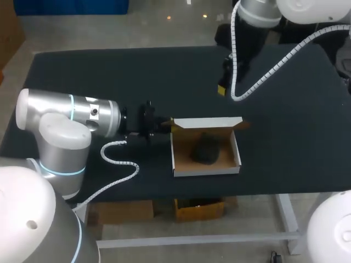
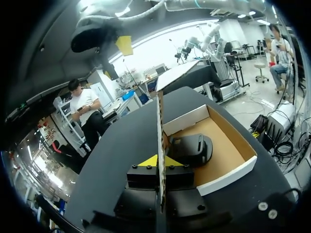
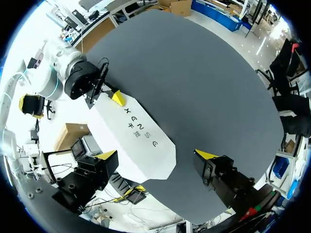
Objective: Assemble the packaging by folding the flat box into shape, placing the metal phone stand inside, and closing the box properly
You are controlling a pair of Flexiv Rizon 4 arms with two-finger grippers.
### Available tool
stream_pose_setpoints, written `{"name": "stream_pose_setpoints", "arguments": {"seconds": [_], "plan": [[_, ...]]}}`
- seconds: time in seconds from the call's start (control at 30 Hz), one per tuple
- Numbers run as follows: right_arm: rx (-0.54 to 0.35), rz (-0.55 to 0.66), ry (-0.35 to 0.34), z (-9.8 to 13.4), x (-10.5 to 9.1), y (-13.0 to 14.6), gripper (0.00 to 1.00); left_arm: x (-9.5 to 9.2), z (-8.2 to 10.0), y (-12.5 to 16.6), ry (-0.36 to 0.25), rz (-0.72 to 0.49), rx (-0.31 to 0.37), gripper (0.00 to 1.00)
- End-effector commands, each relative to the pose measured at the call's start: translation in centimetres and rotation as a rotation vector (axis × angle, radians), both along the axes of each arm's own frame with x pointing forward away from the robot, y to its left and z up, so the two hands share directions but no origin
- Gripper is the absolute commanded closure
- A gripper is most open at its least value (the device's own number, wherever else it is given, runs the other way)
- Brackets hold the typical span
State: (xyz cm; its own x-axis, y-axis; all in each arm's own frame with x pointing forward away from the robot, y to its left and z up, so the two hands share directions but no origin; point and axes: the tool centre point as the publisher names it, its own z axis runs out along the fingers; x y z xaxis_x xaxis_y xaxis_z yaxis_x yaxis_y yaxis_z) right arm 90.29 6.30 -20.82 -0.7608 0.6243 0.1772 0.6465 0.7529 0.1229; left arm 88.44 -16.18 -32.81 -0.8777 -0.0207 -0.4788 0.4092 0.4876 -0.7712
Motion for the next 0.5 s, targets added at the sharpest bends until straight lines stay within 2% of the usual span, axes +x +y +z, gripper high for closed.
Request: {"name": "stream_pose_setpoints", "arguments": {"seconds": [0.03,0.2,0.3,0.5], "plan": [[-0.014,-0.036,0.026,-0.1,-0.2,0.1,0.0,-0.3,-0.4,-0.2,-0.031,0.008,-0.003,1.0],[-0.027,-0.106,0.042,-0.7,-0.9,-0.1,0.0,-0.4,-0.7,-0.2,-0.081,0.004,0.003,1.0],[-0.091,-0.124,-0.009,-1.3,-1.4,0.3,0.0,-0.5,-0.8,-0.2,-0.102,0.004,0.012,1.0],[-0.091,-0.124,-0.009,-1.3,-1.4,0.3,0.0,-0.7,-0.9,-0.1,-0.124,-0.008,0.004,1.0]]}}
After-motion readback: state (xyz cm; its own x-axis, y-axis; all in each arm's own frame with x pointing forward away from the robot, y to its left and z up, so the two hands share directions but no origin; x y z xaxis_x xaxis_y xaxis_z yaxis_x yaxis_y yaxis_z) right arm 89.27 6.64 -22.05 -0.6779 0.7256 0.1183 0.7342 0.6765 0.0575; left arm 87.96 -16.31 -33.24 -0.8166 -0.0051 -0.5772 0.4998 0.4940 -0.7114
